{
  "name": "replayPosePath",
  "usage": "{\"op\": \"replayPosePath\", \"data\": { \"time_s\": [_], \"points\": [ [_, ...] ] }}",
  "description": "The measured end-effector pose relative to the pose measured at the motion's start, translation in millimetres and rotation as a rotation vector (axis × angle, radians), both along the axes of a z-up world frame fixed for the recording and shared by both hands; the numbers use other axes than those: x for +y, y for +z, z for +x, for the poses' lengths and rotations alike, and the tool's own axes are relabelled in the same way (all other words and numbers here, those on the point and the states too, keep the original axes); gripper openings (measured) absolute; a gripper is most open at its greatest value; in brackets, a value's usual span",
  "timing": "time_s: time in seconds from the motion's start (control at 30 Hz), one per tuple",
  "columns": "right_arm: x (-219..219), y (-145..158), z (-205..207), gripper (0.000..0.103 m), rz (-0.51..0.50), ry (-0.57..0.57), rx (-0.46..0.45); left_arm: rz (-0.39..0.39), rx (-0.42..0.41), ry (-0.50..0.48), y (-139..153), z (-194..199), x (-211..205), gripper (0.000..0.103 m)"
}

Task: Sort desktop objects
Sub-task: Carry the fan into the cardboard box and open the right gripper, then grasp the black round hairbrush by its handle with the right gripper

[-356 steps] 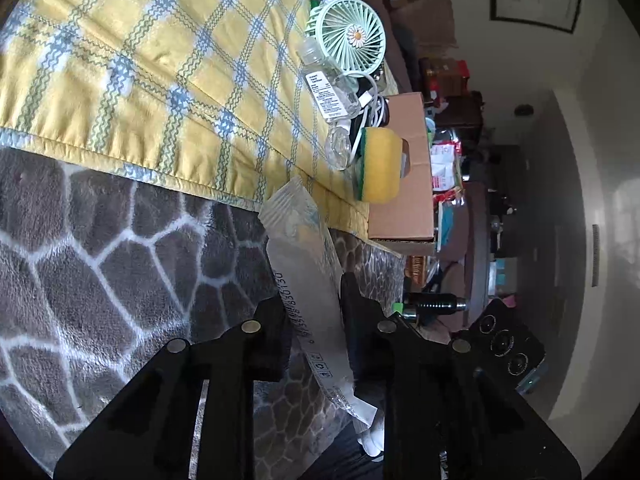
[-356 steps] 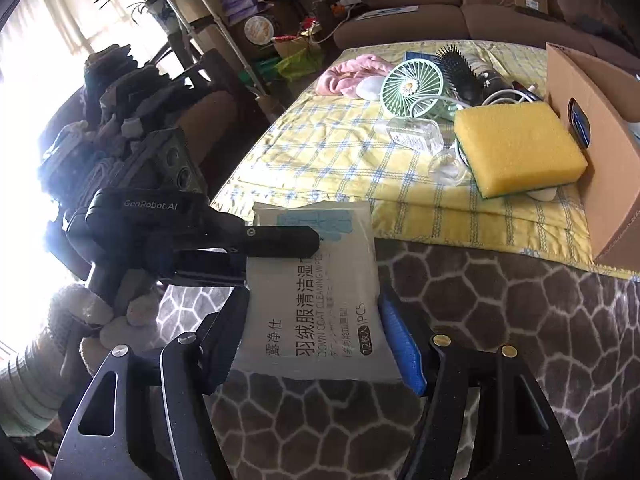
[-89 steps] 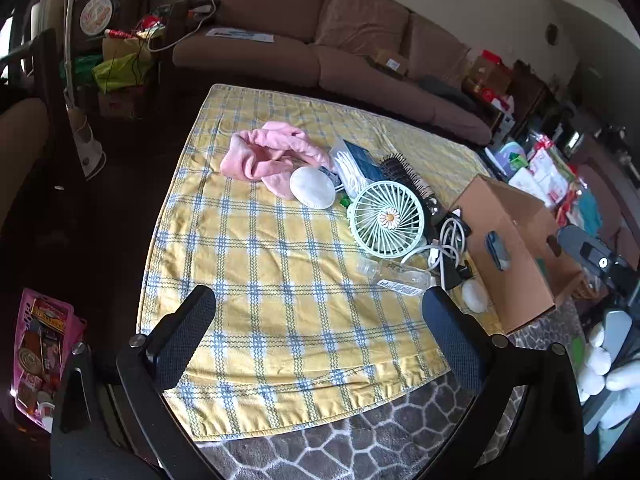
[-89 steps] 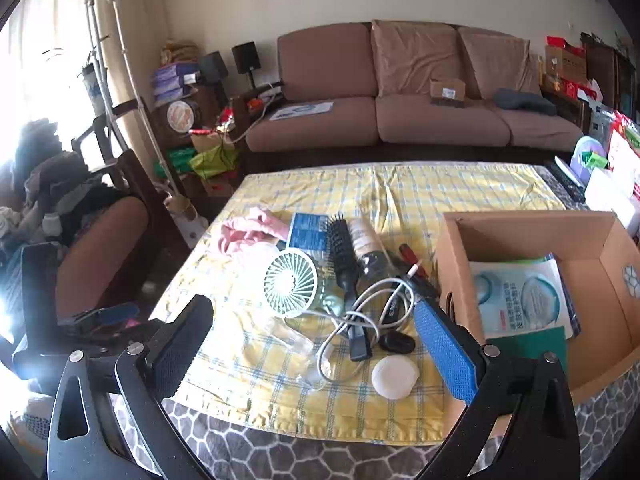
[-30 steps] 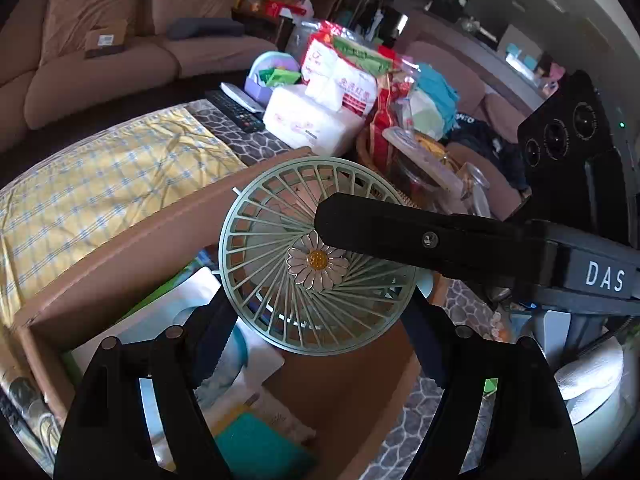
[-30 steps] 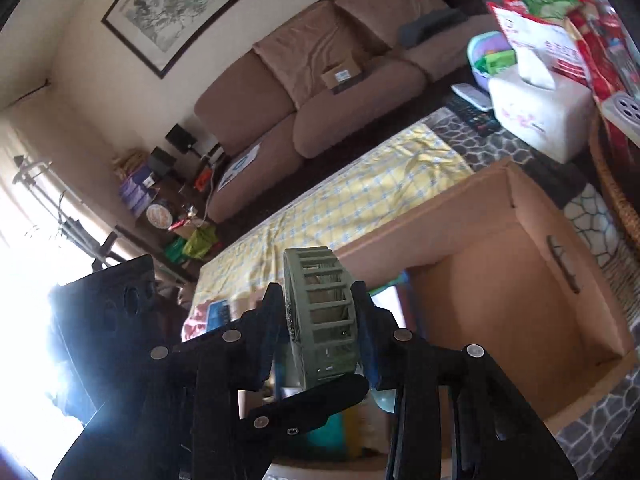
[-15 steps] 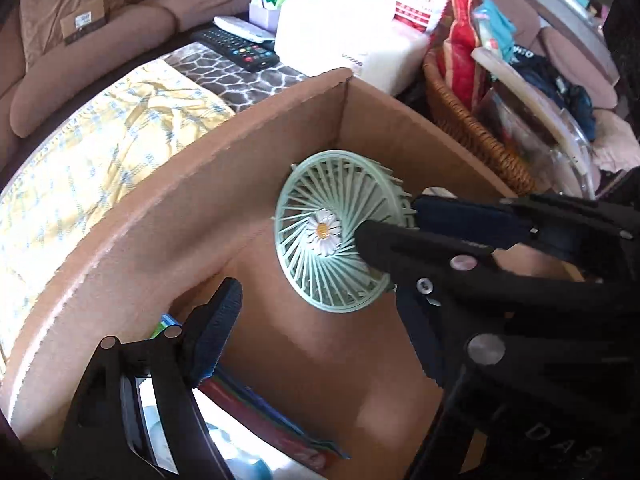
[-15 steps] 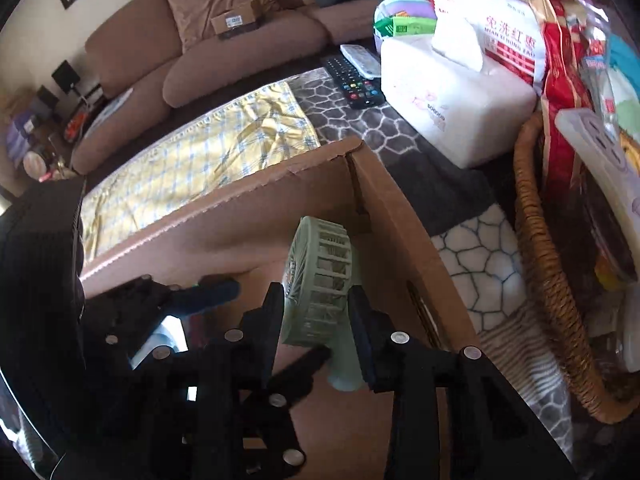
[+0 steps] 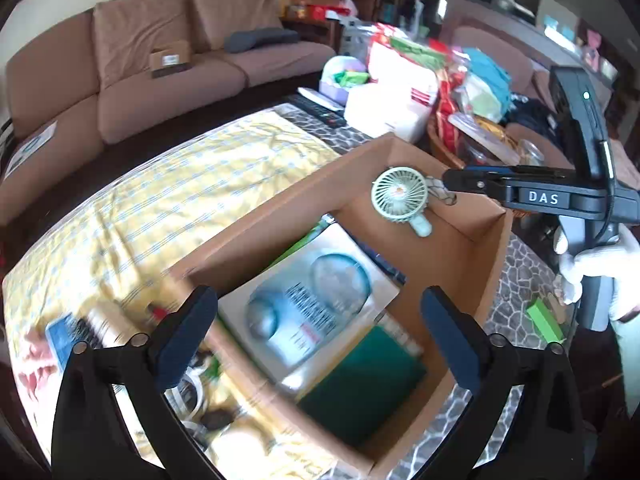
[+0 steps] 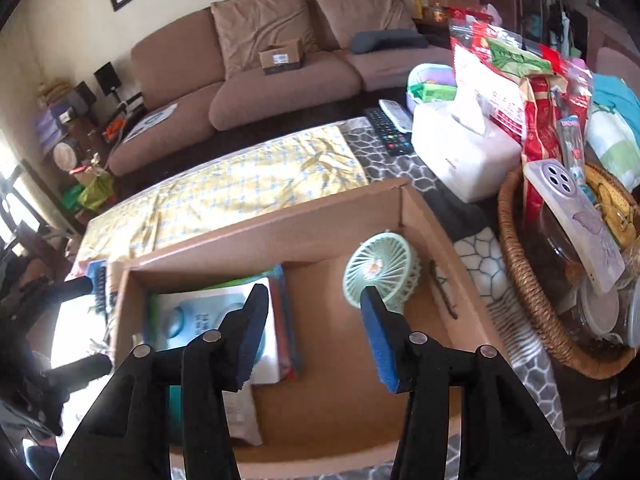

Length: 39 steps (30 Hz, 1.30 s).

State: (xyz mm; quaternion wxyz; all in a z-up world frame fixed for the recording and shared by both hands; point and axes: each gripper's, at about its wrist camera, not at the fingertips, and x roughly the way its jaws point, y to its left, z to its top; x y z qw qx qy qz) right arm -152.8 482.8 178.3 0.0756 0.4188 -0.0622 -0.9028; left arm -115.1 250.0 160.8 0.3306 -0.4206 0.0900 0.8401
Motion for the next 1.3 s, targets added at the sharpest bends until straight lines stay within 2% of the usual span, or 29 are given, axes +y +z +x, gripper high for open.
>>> {"op": "replayPosePath", "data": {
  "time_s": [0.07, 0.13, 0.23, 0.3, 0.43, 0.63, 0.73, 0.8, 0.87, 1.0, 1.1, 1.17, 1.3],
  "points": [
    [-26.4, 5.8, 14.0, 0.055, -0.003, 0.055, 0.011, 0.011, -0.001, 0.079, 3.5, 13.0, -57.7, 0.103],
    [-53.5, 7.8, 26.8, 0.056, -0.042, 0.108, 0.005, -0.022, 0.008, 0.168, -0.9, 25.8, -110.1, 0.103],
    [-95.4, 7.2, 42.1, 0.056, -0.101, 0.17, -0.009, -0.017, -0.055, 0.279, -18.9, 37.5, -179.6, 0.103],
    [-127.8, 5.8, 51.6, 0.056, -0.118, 0.221, -0.017, -0.01, -0.078, 0.331, -32.8, 50.5, -212.9, 0.103],
    [-192.3, -5.4, 66.3, 0.056, -0.131, 0.302, -0.046, 0.017, -0.115, 0.372, -59.2, 68.9, -253.0, 0.103],
    [-267.8, -34.4, 73.2, 0.056, -0.129, 0.364, -0.095, 0.05, -0.145, 0.371, -89.2, 74.1, -270.1, 0.103],
    [-295.3, -49.2, 60.3, 0.055, -0.101, 0.363, -0.101, 0.067, -0.141, 0.366, -96.5, 68.8, -271.8, 0.103],
    [-309.5, -58.7, 46.4, 0.052, -0.083, 0.35, -0.104, 0.077, -0.131, 0.362, -97.9, 62.4, -271.7, 0.103],
    [-322.8, -69.8, 28.0, 0.05, -0.054, 0.334, -0.117, 0.095, -0.124, 0.35, -96.7, 54.3, -270.0, 0.103],
    [-346.7, -95.1, -11.9, 0.034, 0.005, 0.318, -0.18, 0.105, -0.113, 0.314, -93.9, 33.1, -263.8, 0.103],
    [-360.3, -106.5, -29.9, 0.034, 0.061, 0.328, -0.22, 0.065, -0.09, 0.277, -95.1, 18.4, -256.6, 0.103],
    [-366.4, -114.3, -37.5, 0.034, 0.121, 0.325, -0.248, 0.082, -0.115, 0.266, -97.6, 10.7, -256.2, 0.103],
    [-372.3, -131.9, -46.7, 0.032, 0.152, 0.344, -0.299, 0.134, -0.144, 0.267, -97.6, 1.0, -257.0, 0.103]
  ]
}}
